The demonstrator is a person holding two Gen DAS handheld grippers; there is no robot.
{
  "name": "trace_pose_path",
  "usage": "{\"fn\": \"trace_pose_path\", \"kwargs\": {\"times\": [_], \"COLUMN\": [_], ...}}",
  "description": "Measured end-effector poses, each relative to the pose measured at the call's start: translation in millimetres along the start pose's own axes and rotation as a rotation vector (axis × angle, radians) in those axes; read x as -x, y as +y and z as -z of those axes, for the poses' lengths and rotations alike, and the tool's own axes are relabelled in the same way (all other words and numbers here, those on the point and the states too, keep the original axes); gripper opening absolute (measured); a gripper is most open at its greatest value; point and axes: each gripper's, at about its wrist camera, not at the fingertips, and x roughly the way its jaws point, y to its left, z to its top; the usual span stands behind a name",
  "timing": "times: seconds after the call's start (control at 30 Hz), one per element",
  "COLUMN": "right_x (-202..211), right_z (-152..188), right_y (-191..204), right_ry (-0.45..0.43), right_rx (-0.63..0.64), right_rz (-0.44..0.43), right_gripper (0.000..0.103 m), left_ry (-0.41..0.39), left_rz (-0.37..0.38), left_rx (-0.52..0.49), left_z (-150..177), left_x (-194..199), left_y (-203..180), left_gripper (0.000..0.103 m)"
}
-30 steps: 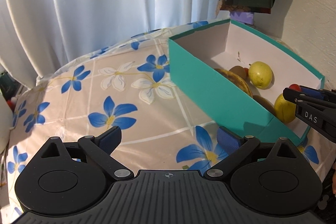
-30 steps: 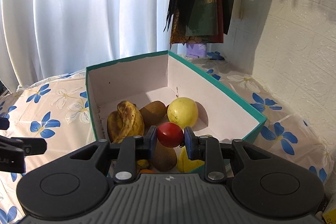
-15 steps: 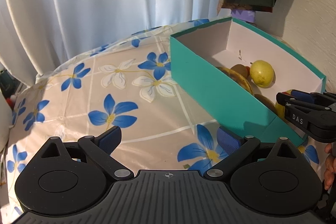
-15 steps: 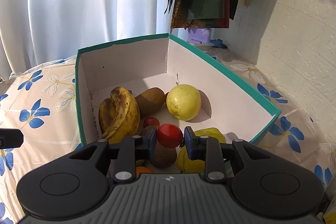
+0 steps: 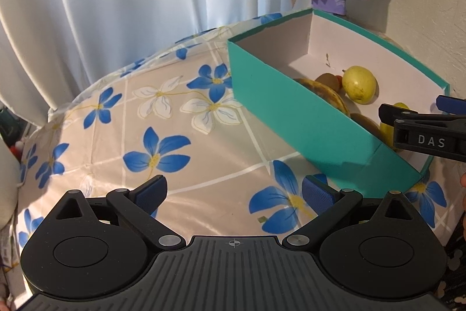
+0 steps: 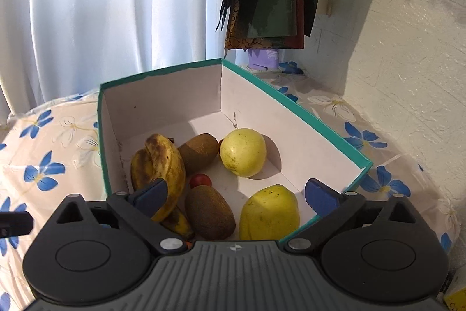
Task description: Organize fruits
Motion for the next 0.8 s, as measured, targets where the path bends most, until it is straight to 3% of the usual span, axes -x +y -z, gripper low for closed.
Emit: {"fn": "trace_pose_path", "kwargs": {"times": [0.27, 0.47, 0.6, 0.8], "right_x": [38, 43, 34, 16], "right_z": [-11, -24, -28, -30], "right_y": [-13, -18, -25, -23], "right_ry": [0.025, 0.129, 0.199, 0.271], "right_rx": [-0.152, -0.250, -0.289, -0.239], "right_rz": [-0.010, 0.112, 0.123, 0.196], "right_gripper": [0.103, 0.103, 0.103, 0.103], "left_ry": [-0.037, -0.002, -0.005, -0.009], "left_rz": [-0.024, 0.025, -0.003, -0.097], "left_rx": [-0.018, 0.051, -0.029, -0.133], "left_z": [-30, -54, -66, -80], "left_x": [14, 6, 2, -10], "left_y": [-12, -21, -40, -62], "left_gripper": [0.103, 0.103, 0.103, 0.103]}}
